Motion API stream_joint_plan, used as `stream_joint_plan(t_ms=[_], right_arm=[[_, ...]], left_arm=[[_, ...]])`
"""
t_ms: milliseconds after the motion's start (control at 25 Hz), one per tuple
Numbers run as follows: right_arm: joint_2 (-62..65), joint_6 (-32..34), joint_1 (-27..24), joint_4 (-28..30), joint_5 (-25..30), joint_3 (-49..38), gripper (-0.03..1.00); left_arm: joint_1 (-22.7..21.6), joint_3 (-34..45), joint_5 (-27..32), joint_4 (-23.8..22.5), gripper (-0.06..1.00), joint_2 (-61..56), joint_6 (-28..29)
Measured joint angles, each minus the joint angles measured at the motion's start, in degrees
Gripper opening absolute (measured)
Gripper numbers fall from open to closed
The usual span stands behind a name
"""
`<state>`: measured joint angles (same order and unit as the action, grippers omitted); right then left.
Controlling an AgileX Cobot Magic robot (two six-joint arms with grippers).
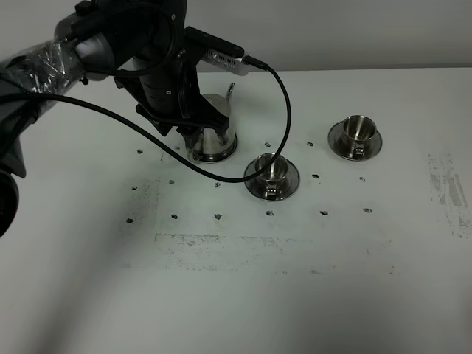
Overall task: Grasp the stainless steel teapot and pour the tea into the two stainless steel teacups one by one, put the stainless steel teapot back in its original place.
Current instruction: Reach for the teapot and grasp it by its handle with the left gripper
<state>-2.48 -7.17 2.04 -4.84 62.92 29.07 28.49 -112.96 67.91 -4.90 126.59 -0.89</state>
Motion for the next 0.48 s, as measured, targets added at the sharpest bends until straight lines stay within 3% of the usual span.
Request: stream_joint_plan(t_ms=[480], right_arm=[[0.0, 0.0, 0.0, 0.0, 0.0, 0.0, 0.5]], left_arm=[[-1.0, -0.1, -0.1, 3.5, 0.46, 3.4, -1.2]])
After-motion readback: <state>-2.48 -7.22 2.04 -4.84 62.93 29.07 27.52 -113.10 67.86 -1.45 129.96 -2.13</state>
